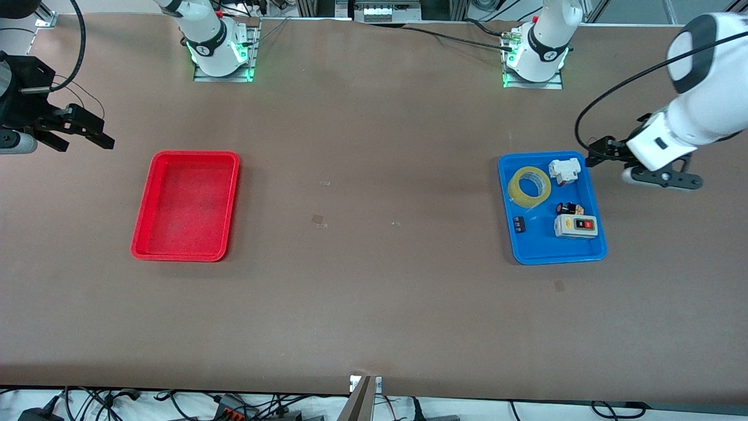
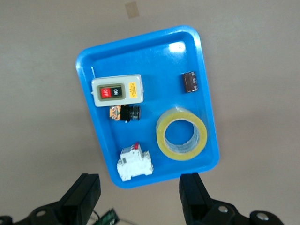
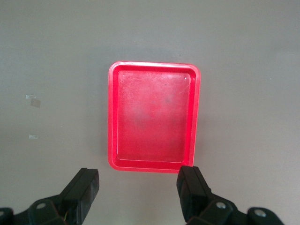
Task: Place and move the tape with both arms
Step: 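Reach the left gripper down to the yellow tape roll and grasp it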
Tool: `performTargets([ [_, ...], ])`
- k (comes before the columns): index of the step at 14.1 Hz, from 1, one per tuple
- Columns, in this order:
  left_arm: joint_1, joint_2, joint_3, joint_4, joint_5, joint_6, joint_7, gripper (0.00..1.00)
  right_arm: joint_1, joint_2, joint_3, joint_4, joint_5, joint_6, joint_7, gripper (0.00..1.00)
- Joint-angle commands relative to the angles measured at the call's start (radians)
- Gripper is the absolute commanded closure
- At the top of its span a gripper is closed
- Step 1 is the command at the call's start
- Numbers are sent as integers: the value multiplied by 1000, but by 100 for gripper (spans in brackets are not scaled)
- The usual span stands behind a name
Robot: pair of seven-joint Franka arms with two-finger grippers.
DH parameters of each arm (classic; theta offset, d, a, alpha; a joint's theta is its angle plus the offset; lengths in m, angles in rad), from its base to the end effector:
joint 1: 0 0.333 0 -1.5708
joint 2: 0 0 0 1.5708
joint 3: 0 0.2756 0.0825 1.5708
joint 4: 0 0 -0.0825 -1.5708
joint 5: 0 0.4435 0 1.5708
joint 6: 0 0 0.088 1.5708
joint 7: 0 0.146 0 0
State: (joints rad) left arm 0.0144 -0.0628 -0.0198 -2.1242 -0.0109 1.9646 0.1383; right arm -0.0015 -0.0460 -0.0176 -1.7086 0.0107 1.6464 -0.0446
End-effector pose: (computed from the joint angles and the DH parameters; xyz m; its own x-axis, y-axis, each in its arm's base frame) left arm 0.5686 -0.0041 0.3232 0.9858 -0.1389 -0.0946 -0.1374 -0.9903 0.0216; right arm 0.6045 -0.0102 0.5062 0.9996 0.0247 -0.0157 0.0245 -0.9996 -0.0122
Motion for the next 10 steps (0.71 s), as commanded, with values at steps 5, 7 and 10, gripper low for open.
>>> performTargets([
  [5, -4, 102, -31, -207, 15, 292, -5, 0, -20, -2, 19, 7, -6, -13, -4, 0],
  [7, -5, 168, -31, -207, 15, 330, 1, 0, -20, 0, 19, 7, -6, -14, -4, 0],
  [10, -4, 257, -32, -206, 12, 376, 7, 0, -20, -2, 19, 7, -5, -14, -3, 0],
])
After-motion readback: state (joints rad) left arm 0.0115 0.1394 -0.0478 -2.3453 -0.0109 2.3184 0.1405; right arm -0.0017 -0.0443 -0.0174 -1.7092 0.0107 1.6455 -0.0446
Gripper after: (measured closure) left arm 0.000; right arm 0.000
